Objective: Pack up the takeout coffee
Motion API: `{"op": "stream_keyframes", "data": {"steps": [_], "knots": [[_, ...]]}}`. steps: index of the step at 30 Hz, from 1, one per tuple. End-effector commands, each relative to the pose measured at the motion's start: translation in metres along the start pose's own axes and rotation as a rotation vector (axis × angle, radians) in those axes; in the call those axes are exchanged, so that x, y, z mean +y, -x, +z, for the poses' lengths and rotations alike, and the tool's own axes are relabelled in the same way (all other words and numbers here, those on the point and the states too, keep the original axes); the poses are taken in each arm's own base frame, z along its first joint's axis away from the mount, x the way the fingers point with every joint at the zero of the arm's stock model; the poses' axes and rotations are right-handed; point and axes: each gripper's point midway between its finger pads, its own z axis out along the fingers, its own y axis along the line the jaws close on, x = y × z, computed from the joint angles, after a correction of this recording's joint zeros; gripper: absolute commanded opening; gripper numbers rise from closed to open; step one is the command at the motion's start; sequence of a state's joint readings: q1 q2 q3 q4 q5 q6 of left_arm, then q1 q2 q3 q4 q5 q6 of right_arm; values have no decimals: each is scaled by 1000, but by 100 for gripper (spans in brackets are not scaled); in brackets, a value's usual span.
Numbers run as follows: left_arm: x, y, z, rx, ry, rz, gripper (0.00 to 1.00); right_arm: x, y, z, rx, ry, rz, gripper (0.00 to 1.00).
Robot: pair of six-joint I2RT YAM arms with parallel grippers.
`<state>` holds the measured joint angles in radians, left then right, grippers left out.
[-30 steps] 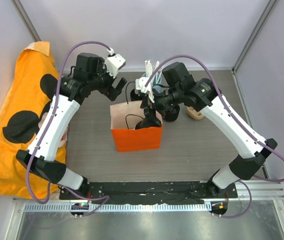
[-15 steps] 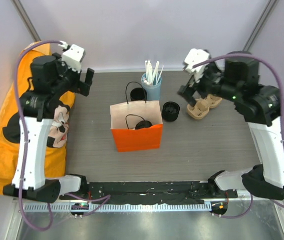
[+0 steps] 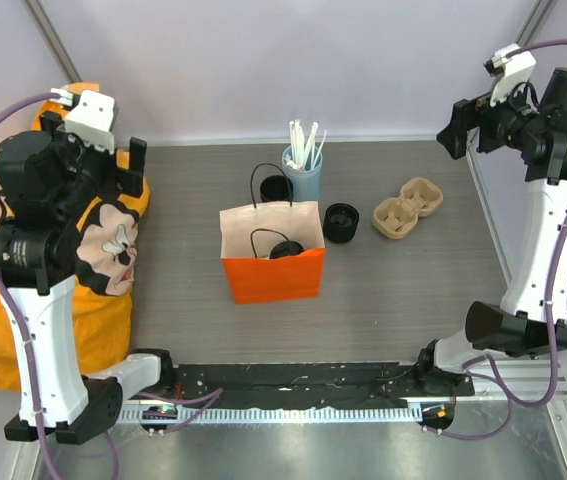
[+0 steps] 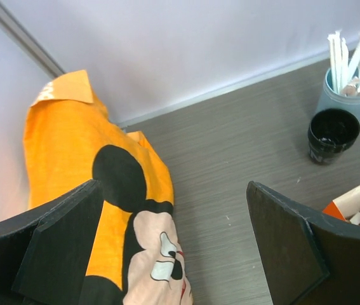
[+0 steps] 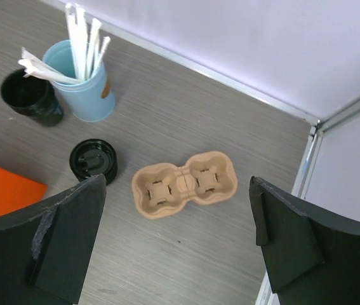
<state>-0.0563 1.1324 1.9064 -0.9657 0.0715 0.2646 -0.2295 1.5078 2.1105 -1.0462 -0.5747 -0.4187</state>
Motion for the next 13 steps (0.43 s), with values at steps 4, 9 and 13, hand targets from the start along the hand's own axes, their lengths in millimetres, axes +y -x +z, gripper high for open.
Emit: {"op": "stream_keyframes", "data": {"steps": [4, 9, 13], "knots": [[15, 22, -39, -72, 75, -27, 100, 30, 59, -60, -197, -16, -85, 100], [15, 21, -40, -72, 73, -30, 100, 34, 64, -64, -212, -6, -91, 100], [14, 22, -40, -76, 68, -34, 100, 36, 67, -66, -221, -3, -88, 100]]}}
